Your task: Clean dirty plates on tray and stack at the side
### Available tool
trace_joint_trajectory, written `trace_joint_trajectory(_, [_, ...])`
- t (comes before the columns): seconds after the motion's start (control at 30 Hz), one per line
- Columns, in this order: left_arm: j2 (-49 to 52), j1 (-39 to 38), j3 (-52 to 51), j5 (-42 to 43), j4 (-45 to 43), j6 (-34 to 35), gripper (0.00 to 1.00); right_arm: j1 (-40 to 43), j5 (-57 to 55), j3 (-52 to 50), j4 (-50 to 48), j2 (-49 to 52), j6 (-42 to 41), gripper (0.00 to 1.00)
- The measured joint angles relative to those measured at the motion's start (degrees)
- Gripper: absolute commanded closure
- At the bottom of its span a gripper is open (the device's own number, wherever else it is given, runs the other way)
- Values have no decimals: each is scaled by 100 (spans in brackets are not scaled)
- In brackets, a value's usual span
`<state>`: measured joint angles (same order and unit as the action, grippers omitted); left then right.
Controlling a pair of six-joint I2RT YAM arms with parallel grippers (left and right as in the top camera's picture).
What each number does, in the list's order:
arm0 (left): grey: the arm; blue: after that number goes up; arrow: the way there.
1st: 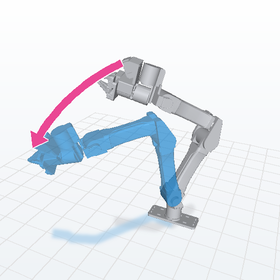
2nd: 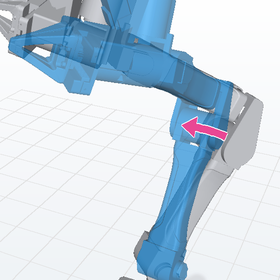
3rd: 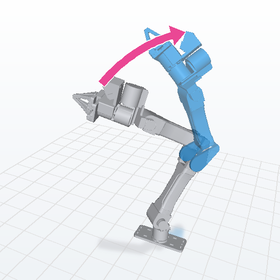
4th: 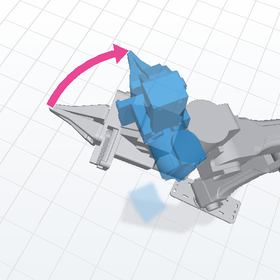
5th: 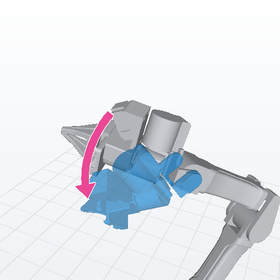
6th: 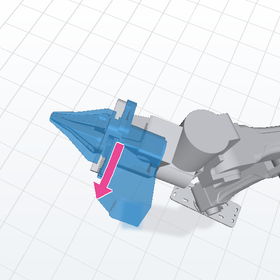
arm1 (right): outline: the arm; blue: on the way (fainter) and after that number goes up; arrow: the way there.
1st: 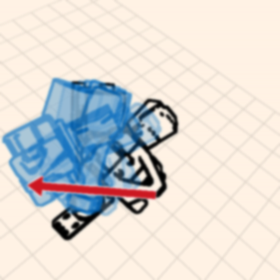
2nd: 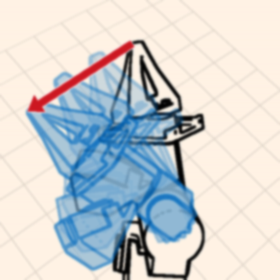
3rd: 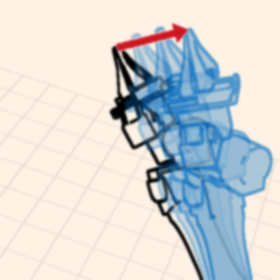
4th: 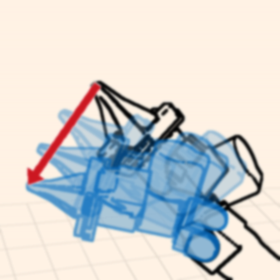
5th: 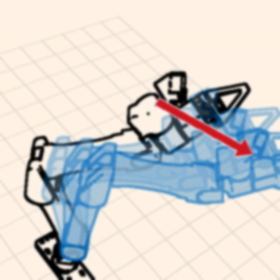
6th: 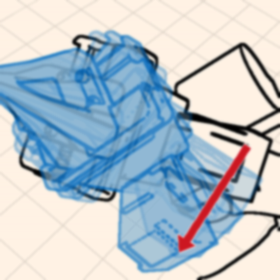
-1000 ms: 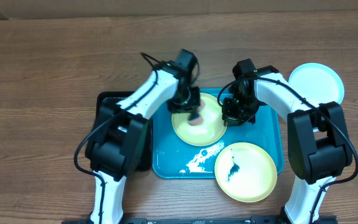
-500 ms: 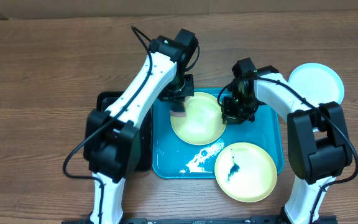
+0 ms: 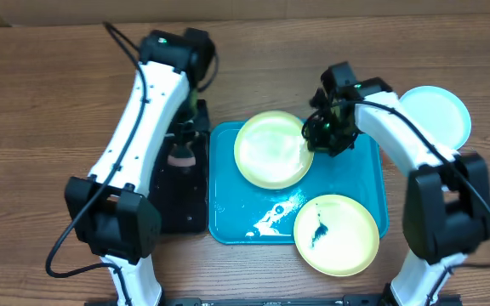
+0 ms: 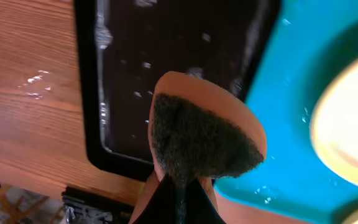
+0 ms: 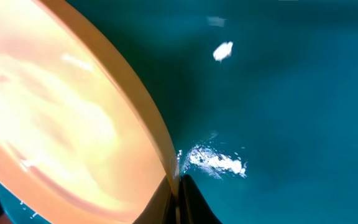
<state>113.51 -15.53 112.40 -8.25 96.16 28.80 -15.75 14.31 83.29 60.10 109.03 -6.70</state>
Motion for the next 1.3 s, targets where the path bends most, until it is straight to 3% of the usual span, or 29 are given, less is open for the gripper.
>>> trace_joint_trajectory(0.33, [-2,175,0,-59,-293,-2,96,-72,-861,345,455,-940,219,96])
trace_joint_trajectory(0.87, [-2,175,0,-59,-343,-70,96,-1231,-2879,1187,1292,-979,505,96])
trace_joint_trajectory(1.3, [-2,175,0,-59,-339,-70,96,-1718,-3799,1252,1506,-981,457,96])
